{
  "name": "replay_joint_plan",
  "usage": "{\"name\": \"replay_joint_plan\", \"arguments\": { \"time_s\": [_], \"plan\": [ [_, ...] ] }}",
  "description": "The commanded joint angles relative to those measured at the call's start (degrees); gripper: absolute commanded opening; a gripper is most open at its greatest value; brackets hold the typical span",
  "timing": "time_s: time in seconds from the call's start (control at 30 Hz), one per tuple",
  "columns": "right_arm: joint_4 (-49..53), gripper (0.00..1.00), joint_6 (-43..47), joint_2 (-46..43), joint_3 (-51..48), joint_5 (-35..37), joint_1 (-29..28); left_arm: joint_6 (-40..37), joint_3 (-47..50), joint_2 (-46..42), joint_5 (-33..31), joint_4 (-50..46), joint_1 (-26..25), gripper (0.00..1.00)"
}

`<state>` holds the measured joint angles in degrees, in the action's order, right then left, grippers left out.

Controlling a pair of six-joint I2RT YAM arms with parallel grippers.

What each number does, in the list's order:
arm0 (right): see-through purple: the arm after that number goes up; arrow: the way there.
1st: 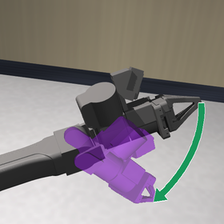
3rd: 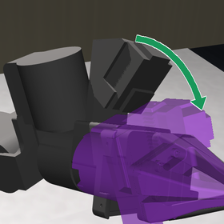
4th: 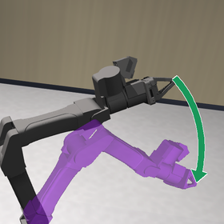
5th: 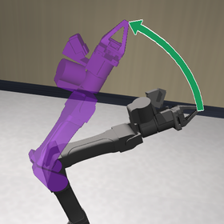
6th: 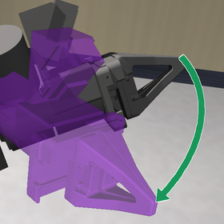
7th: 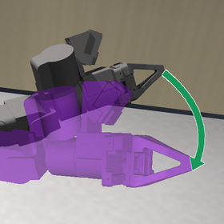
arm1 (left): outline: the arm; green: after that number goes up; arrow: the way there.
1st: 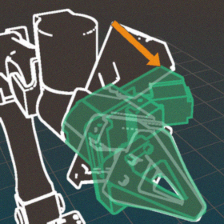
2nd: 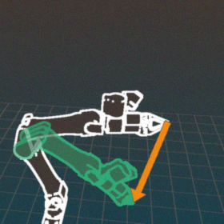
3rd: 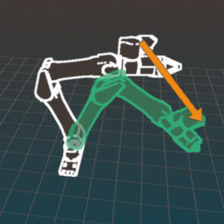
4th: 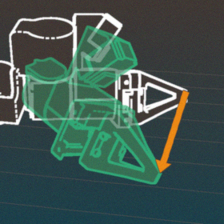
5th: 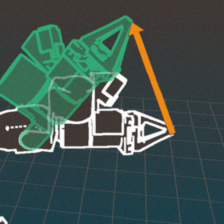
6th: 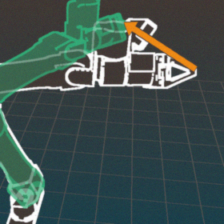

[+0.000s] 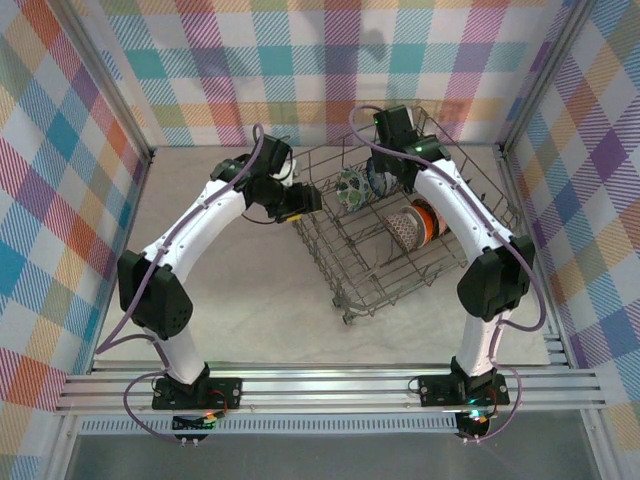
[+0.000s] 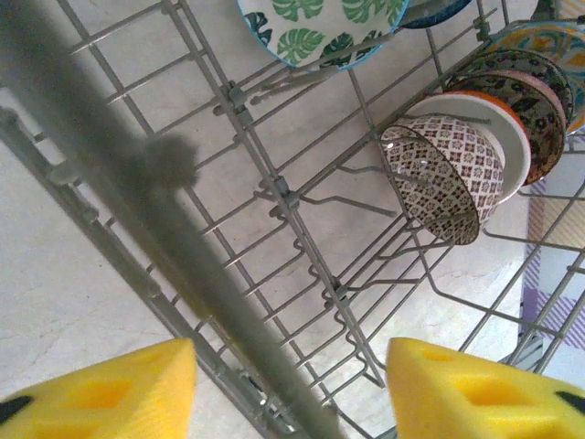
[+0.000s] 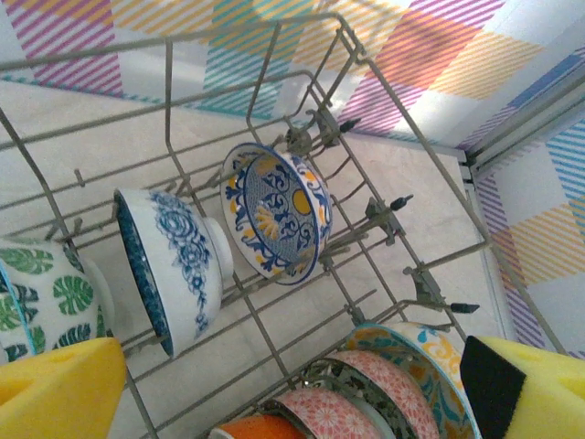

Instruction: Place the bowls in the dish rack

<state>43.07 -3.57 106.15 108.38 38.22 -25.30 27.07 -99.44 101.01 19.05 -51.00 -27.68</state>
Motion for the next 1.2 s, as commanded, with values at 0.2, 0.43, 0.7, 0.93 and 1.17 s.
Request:
{"name": "replay_joint_plan", "arguments": {
  "time_s": [0.2, 0.43, 0.7, 0.93, 1.17],
  "plan": [
    [0.84, 0.95, -1.69, -3.85, -3.50, -3.76, 2.49, -3.79, -7.95, 3.24, -8.61, -10.25, 2.37, 0.37],
    [3.88, 0.95, -2.75, -3.92, -1.74, -5.76, 4.00, -6.83, -14.22, 7.11, -8.13, -13.27, 7.81, 0.21],
    [5.67, 0.95, -3.53, -5.29, -1.34, -7.04, 7.06, -9.88, -17.21, 9.49, -6.69, -14.47, 14.54, 0.11],
    [7.15, 0.93, -3.17, -6.59, -1.33, -8.17, 11.56, -17.10, -28.36, 15.88, -10.47, -22.08, 19.01, 0.08],
    [10.36, 0.86, -2.86, -6.99, -0.87, -11.98, 18.18, -21.68, -36.65, 21.34, -12.08, -24.23, 24.60, 0.08]
  ]
}}
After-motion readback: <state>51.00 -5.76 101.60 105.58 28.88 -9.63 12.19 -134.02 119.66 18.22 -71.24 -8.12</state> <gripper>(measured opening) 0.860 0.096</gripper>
